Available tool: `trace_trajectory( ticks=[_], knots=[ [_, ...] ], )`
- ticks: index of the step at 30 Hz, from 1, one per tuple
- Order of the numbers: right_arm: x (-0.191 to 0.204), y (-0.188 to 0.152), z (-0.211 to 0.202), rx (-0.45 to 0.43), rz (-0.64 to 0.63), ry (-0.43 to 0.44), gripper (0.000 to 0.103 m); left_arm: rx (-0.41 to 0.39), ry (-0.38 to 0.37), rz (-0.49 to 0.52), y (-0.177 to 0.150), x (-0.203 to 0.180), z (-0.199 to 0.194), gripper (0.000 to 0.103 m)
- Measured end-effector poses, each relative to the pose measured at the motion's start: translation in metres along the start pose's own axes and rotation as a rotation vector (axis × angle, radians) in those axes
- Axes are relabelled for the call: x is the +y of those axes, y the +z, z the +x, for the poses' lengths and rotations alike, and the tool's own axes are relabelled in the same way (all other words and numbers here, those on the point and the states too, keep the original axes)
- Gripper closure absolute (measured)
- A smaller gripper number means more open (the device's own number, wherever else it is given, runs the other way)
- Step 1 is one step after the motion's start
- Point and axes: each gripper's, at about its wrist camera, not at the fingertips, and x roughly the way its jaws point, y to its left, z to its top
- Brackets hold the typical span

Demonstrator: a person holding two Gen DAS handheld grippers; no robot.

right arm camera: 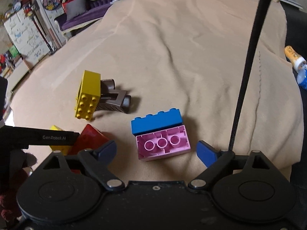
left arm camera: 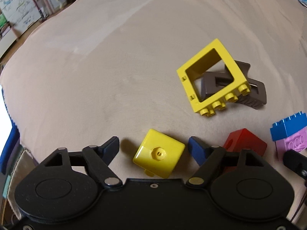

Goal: Organize rigid objects
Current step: 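Grasp the yellow cube with the left tool while the right grasps the pink brick, then carry the yellow cube and pink brick to the basket and release both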

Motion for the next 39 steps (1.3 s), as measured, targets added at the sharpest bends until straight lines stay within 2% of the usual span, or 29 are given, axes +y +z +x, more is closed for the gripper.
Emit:
trace_trajectory(
  ticks=[1, 3, 5, 6, 7, 9, 16, 19, 22, 26, 29, 33, 39],
  knots=[
    [0.002, 0.0, 0.004, 0.005, -0.007, -0.017, 0.012, -0.007, -0.039, -0.002, -0.001, 0.0, -0.001, 0.054],
    [0.003, 0.0, 0.012, 0.014, -0.018, -0.04, 0.012, -0.002, -0.097, -0.023, 0.0, 0.004, -0.003, 0.063],
    [0.003, -0.001, 0.019, 0.022, -0.019, -0.051, 0.015, 0.002, -0.1, -0.04, -0.001, 0.005, -0.006, 0.063],
    [0.002, -0.002, 0.021, 0.028, -0.022, -0.059, 0.022, 0.004, -0.099, -0.048, -0.001, 0.007, -0.006, 0.064],
    [0.002, -0.003, 0.023, 0.038, -0.028, -0.068, 0.037, 0.005, -0.1, -0.059, -0.002, 0.009, -0.005, 0.064],
    [0.003, -0.004, 0.022, 0.031, -0.041, -0.102, 0.038, 0.01, -0.102, -0.083, -0.005, 0.013, -0.007, 0.064],
    [-0.018, 0.0, -0.004, 0.006, 0.065, -0.089, 0.038, 0.006, -0.079, -0.152, -0.024, 0.034, -0.03, 0.064],
    [-0.024, 0.004, -0.021, -0.018, 0.098, -0.066, 0.038, 0.0, -0.062, -0.191, -0.033, 0.051, -0.041, 0.064],
    [-0.013, 0.007, -0.036, -0.045, 0.077, -0.056, 0.038, -0.007, -0.035, -0.245, -0.049, 0.077, -0.059, 0.064],
    [0.023, 0.007, -0.048, -0.052, -0.001, -0.003, 0.038, -0.012, 0.022, -0.328, -0.075, 0.111, -0.077, 0.064],
    [0.062, 0.003, -0.046, -0.023, -0.071, 0.067, 0.038, -0.011, 0.113, -0.376, -0.092, 0.143, -0.087, 0.064],
    [0.131, -0.011, -0.036, 0.046, -0.197, 0.154, 0.038, -0.009, 0.204, -0.453, -0.12, 0.186, -0.094, 0.064],
    [0.247, -0.044, -0.014, 0.192, -0.366, 0.293, 0.038, 0.016, 0.257, -0.602, -0.153, 0.247, -0.098, 0.064]
  ],
)
